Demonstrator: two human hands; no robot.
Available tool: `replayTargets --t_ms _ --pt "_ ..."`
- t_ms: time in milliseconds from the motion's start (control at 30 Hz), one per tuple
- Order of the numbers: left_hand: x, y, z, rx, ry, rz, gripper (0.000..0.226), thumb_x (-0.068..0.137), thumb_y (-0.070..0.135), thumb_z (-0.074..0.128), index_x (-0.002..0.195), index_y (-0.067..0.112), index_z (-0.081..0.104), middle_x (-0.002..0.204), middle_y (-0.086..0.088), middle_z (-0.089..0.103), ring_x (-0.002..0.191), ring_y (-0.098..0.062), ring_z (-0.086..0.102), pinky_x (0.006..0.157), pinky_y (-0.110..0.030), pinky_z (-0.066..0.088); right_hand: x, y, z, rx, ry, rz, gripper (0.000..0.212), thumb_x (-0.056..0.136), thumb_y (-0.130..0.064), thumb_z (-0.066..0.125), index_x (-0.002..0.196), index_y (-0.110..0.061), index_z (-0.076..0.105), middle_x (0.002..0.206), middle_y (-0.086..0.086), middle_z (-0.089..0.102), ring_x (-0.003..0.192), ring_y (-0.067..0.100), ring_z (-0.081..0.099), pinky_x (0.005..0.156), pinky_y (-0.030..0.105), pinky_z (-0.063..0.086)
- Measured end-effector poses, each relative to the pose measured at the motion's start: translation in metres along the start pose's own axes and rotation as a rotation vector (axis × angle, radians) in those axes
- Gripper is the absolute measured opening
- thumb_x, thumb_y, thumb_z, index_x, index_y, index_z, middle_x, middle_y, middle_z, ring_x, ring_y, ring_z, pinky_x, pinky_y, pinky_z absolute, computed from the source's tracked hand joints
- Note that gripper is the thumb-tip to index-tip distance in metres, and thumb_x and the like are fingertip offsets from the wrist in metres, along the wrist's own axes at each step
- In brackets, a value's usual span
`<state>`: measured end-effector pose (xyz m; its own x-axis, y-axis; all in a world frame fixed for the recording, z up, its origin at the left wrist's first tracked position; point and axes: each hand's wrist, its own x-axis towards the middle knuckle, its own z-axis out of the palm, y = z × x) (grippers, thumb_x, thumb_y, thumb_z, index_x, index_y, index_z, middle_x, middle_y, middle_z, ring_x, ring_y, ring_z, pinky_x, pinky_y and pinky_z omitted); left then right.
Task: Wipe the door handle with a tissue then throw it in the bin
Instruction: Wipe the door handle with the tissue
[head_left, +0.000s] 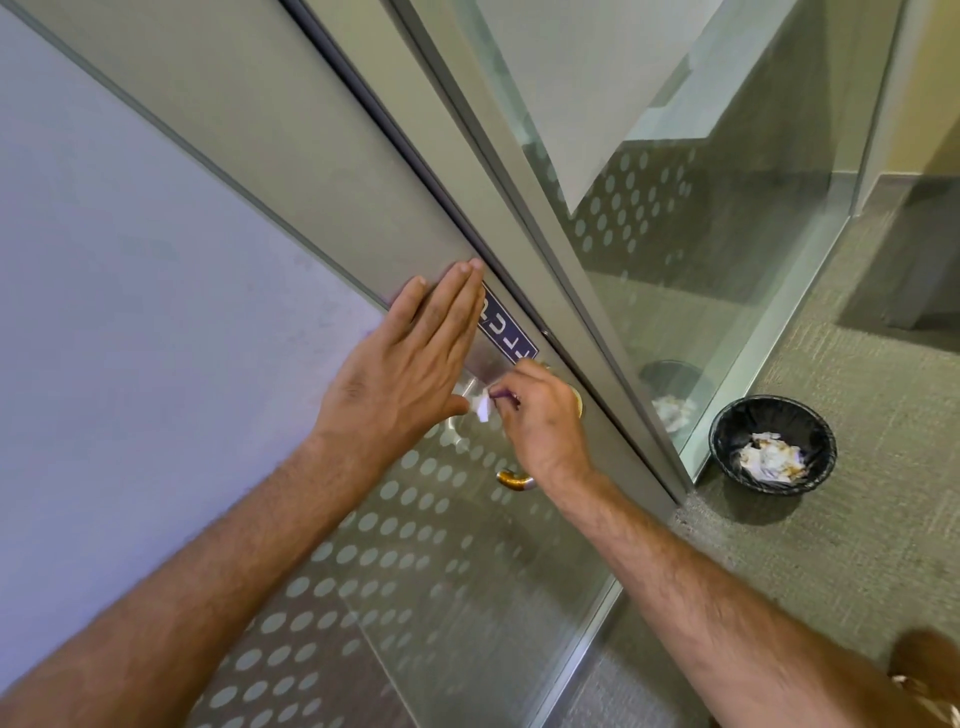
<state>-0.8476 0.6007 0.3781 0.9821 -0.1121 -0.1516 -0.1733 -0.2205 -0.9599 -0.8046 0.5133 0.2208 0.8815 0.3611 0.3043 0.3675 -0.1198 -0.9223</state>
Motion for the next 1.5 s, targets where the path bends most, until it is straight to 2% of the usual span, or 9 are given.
replayTargets --t_ms 133,233,433,567,700,900,1033,1233,1500 --pt "0.000 0.002 0.003 0.002 0.035 -0.005 0.115 0.096 0.080 0.028 0.166 -0.009 0.006 0.174 -0.028 -0.001 0.164 -0.036 0.005 0.130 -0.050 0.006 0.013 -0.018 0.001 0.146 0.166 -0.013 0.012 0.082 -0.001 0.074 0.089 -0.010 0.072 0.091 -0.001 0.066 0.079 0.008 0.062 0.073 0.017 0.056" --pt "0.001 0.002 0.002 0.000 0.032 -0.001 0.115 0.095 0.080 0.029 0.166 -0.008 0.008 0.174 -0.028 0.000 0.164 -0.036 0.007 0.131 -0.049 0.007 0.017 -0.019 0.001 0.134 0.167 -0.060 0.011 0.081 0.000 0.074 0.088 -0.008 0.072 0.091 0.002 0.067 0.081 0.011 0.064 0.075 0.019 0.056" --pt "0.001 0.001 0.000 -0.019 0.020 -0.003 0.118 0.093 0.083 0.029 0.166 -0.007 0.007 0.174 -0.028 0.000 0.164 -0.037 0.006 0.132 -0.049 0.011 0.030 0.001 -0.020 -0.007 -0.065 0.153 0.007 0.083 -0.002 0.073 0.080 -0.008 0.071 0.091 0.006 0.069 0.078 0.018 0.065 0.070 0.035 0.060" --pt "0.002 0.001 0.000 -0.050 -0.021 -0.024 0.120 0.094 0.083 0.026 0.165 -0.009 -0.004 0.173 -0.030 -0.008 0.163 -0.039 -0.002 0.130 -0.052 0.000 0.066 0.013 -0.059 -0.032 -0.247 0.192 0.012 0.086 -0.005 0.072 0.088 -0.016 0.076 0.088 -0.002 0.068 0.073 0.007 0.063 0.063 0.018 0.049" --pt "0.001 0.001 0.003 -0.074 -0.010 -0.024 0.120 0.094 0.082 0.024 0.165 -0.010 -0.006 0.173 -0.030 -0.010 0.163 -0.039 -0.003 0.132 -0.051 0.003 0.087 0.038 -0.095 -0.175 -0.350 0.155 0.015 0.087 -0.008 0.068 0.096 -0.014 0.079 0.087 0.002 0.073 0.082 0.016 0.066 0.077 0.025 0.048" --pt "0.002 0.002 0.007 -0.093 0.016 -0.016 0.119 0.094 0.081 0.023 0.164 -0.011 -0.006 0.172 -0.032 -0.011 0.163 -0.040 -0.002 0.132 -0.053 0.003 0.058 0.049 -0.066 -0.228 -0.466 0.013 0.012 0.085 -0.010 0.071 0.096 -0.012 0.074 0.097 0.006 0.074 0.089 0.021 0.067 0.080 0.039 0.056" --pt "0.001 0.003 0.007 -0.087 0.016 -0.018 0.120 0.093 0.081 0.026 0.165 -0.010 -0.005 0.173 -0.030 -0.008 0.163 -0.039 0.000 0.131 -0.053 0.001 0.054 0.052 -0.059 -0.266 -0.450 0.001 0.009 0.084 -0.012 0.072 0.093 -0.013 0.076 0.096 0.005 0.072 0.084 0.021 0.067 0.078 0.040 0.058" --pt "0.001 0.003 0.008 -0.087 0.028 -0.013 0.121 0.093 0.082 0.028 0.165 -0.010 -0.004 0.173 -0.031 -0.006 0.163 -0.039 0.001 0.131 -0.052 0.004 0.068 0.051 -0.075 -0.409 -0.672 -0.049 0.032 0.092 -0.007 0.050 0.111 -0.014 0.075 0.116 0.009 0.068 0.104 0.025 0.063 0.092 0.041 0.052" --pt "0.001 0.002 0.005 -0.080 0.015 -0.014 0.119 0.094 0.081 0.027 0.164 -0.011 -0.003 0.174 -0.030 -0.003 0.163 -0.038 0.003 0.130 -0.052 0.003 0.071 0.051 -0.080 -0.398 -0.791 -0.315 0.023 0.092 -0.002 0.057 0.109 -0.005 0.072 0.111 0.013 0.061 0.099 0.026 0.060 0.087 0.039 0.049"
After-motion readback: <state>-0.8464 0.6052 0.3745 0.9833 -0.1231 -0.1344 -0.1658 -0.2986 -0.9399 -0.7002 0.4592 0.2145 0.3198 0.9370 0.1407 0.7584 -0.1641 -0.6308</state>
